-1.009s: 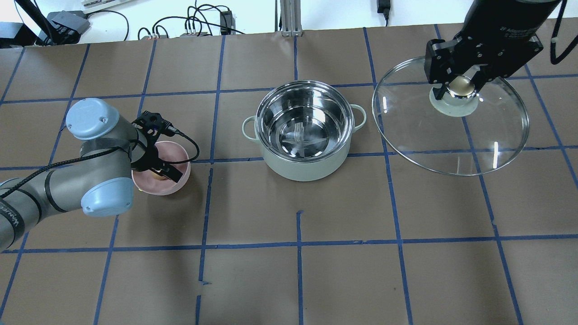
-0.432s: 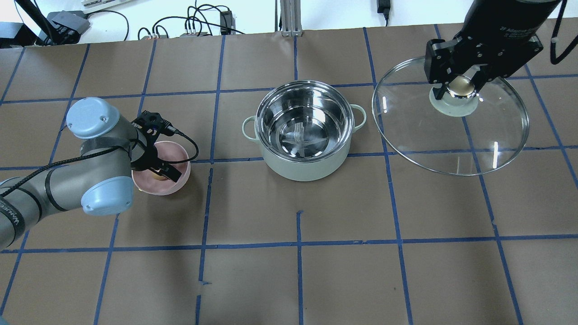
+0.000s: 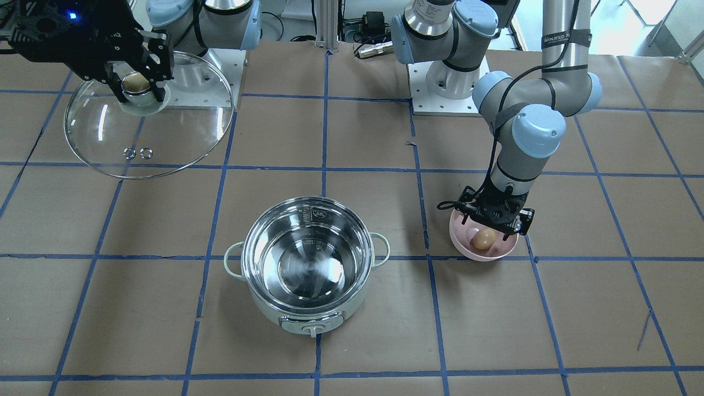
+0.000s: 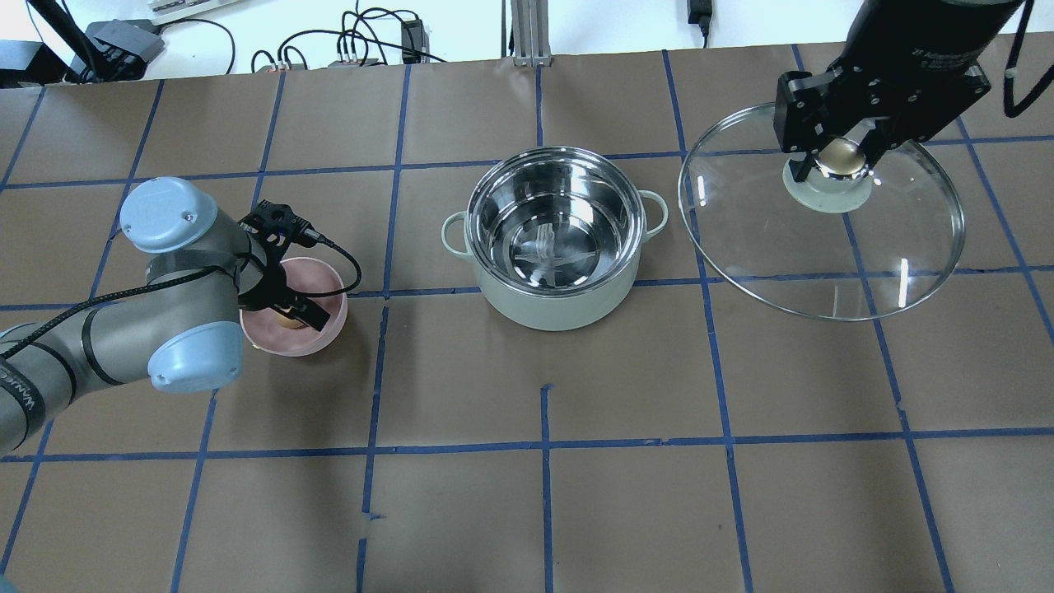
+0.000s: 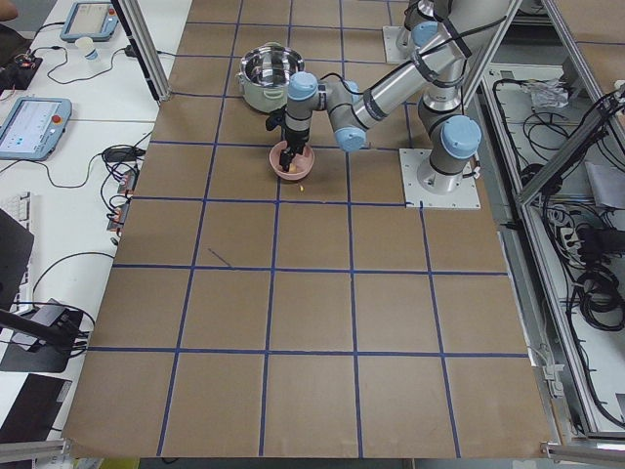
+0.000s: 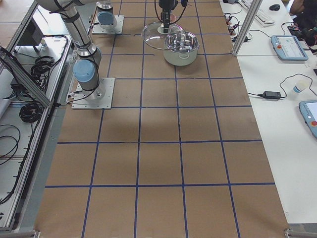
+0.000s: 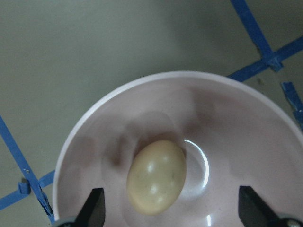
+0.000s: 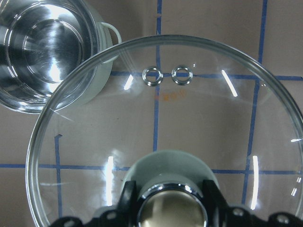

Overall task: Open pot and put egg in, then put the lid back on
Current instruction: 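Lower the left gripper into the pink bowl over the egg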

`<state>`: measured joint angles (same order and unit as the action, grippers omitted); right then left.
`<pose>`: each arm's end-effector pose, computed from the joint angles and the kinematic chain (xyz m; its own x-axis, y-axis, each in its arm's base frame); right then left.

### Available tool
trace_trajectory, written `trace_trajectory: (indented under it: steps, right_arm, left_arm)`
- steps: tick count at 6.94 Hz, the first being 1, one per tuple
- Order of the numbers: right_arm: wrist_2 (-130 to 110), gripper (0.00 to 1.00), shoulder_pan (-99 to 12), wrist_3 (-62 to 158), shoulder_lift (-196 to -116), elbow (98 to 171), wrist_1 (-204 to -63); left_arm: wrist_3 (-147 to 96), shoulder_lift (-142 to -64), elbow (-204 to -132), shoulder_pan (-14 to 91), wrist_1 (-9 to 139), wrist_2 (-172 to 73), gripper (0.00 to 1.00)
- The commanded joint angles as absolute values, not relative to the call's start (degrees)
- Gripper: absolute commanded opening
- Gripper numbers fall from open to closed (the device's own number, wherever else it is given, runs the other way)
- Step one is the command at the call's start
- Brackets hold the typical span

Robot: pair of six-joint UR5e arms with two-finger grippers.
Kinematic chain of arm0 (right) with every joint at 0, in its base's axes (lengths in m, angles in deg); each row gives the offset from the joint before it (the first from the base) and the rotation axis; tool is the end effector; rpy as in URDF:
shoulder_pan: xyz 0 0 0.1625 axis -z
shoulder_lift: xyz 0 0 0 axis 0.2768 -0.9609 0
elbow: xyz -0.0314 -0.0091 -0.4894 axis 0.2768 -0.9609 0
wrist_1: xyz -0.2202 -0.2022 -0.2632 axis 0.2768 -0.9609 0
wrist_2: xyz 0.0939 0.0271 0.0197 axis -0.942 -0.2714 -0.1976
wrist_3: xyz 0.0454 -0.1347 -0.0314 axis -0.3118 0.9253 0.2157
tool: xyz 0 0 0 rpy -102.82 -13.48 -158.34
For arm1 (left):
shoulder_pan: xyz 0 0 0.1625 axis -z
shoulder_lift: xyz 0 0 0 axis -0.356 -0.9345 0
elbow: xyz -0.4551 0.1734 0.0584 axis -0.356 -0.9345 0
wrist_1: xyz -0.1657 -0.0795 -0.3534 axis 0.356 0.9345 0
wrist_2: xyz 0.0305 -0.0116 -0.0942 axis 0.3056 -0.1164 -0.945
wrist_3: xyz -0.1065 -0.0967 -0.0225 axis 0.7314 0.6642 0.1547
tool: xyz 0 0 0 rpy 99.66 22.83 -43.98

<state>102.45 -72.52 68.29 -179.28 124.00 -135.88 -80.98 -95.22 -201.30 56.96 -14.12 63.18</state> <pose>0.1231 -0.4445 0.5763 -0.9991 -0.0412 -0.0049 -0.0412 0.9991 0.0039 -0.0258 -0.4947 0.2382 -0.8754 0.4740 -0.0948 0.4809 0.8738 -0.0720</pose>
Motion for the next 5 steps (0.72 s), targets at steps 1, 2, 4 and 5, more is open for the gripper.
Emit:
trace_trajectory:
  steps: [1,2,4,5]
  right_arm:
    - [102.45,0.08,-72.52,68.29,-179.34,124.00,-135.97]
    - [102.45,0.08,-72.52,68.29,-179.34,124.00,-135.97]
    - [102.45,0.08,-72.52,68.29,-179.34,124.00,-135.88]
    - [102.36,0.08,-72.61,68.20,-179.25,124.00,-135.97]
  left_arm:
    - [-84.62,-95.73,-201.24,56.93,-14.04,62.91,0.98]
    - [-87.43,-96.69,-201.24,56.93,-14.13,62.82,0.99]
    - [-92.53,-97.58,-201.24,56.93,-14.30,62.65,0.98]
    - [-93.34,-97.75,-201.41,56.93,-14.30,62.65,0.98]
